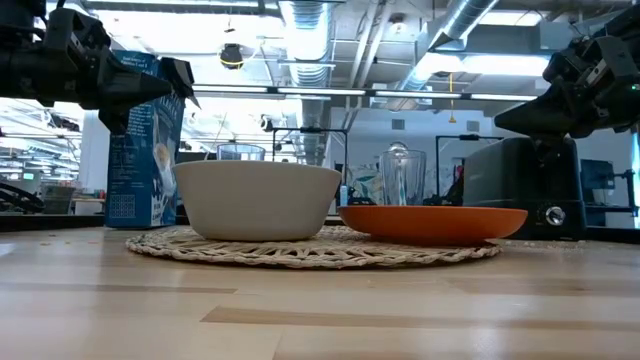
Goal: Arrange a breakfast setting
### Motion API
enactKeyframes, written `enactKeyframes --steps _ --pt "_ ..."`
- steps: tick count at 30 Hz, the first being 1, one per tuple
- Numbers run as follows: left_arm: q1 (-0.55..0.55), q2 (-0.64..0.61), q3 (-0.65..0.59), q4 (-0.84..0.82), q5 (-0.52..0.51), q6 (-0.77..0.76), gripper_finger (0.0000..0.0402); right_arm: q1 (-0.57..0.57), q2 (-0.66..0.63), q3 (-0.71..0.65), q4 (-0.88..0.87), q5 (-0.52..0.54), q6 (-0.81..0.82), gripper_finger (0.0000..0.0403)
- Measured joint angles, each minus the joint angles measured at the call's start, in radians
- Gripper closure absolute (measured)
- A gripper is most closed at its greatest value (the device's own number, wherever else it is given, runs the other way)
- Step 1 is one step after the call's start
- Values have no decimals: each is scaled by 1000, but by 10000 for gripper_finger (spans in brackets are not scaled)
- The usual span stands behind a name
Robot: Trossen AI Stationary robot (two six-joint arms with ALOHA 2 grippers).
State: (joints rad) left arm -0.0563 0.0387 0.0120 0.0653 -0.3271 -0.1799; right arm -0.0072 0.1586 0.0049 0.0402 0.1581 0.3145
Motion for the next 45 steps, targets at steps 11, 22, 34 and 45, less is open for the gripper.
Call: enactKeyframes --steps 11,22,34,45 --pt "-7 2 0 67 49 -13 401 0 0 0 0 0 0 367" --pt "-175 177 103 54 -50 -67 401 0 0 0 0 0 0 367" --pt "-293 579 448 -133 -238 -94 401 0 0 0 0 0 0 367" --pt "-290 662 710 -283 -370 -10 401 0 0 0 0 0 0 367"
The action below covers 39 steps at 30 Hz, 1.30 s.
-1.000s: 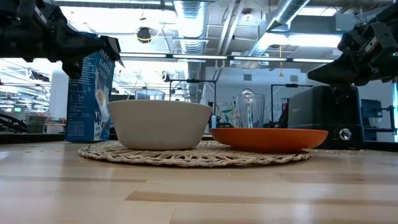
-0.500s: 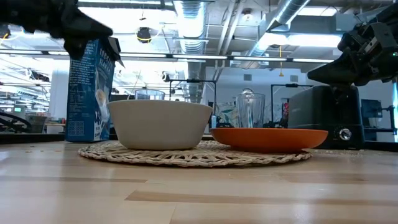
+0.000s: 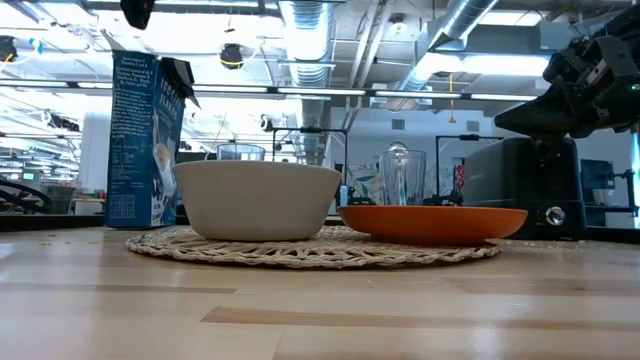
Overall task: Arrange a breakfast setting
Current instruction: Pour the cereal from the cereal box into the white bowl
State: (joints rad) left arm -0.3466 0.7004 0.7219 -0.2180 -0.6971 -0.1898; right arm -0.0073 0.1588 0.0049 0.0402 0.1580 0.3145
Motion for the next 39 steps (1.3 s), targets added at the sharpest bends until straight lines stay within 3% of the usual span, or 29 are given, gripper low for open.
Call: enactKeyframes --steps 4,7,18,22,29,36,39 --pt "29 -1 117 -177 -97 -39 385 0 0 0 0 0 0 367" --pt "78 0 187 -328 -103 -116 351 0 0 0 0 0 0 367" --pt "303 34 395 -690 -3 -192 180 0 0 0 0 0 0 367" --pt "424 91 507 -879 28 -225 136 0 0 0 0 0 0 367" --pt "622 204 650 -1081 104 -249 128 0 0 0 0 0 0 367" --pt "768 317 668 -1105 243 -142 134 0 0 0 0 0 0 367" --pt "820 362 668 -1129 256 -108 135 0 0 0 0 0 0 367"
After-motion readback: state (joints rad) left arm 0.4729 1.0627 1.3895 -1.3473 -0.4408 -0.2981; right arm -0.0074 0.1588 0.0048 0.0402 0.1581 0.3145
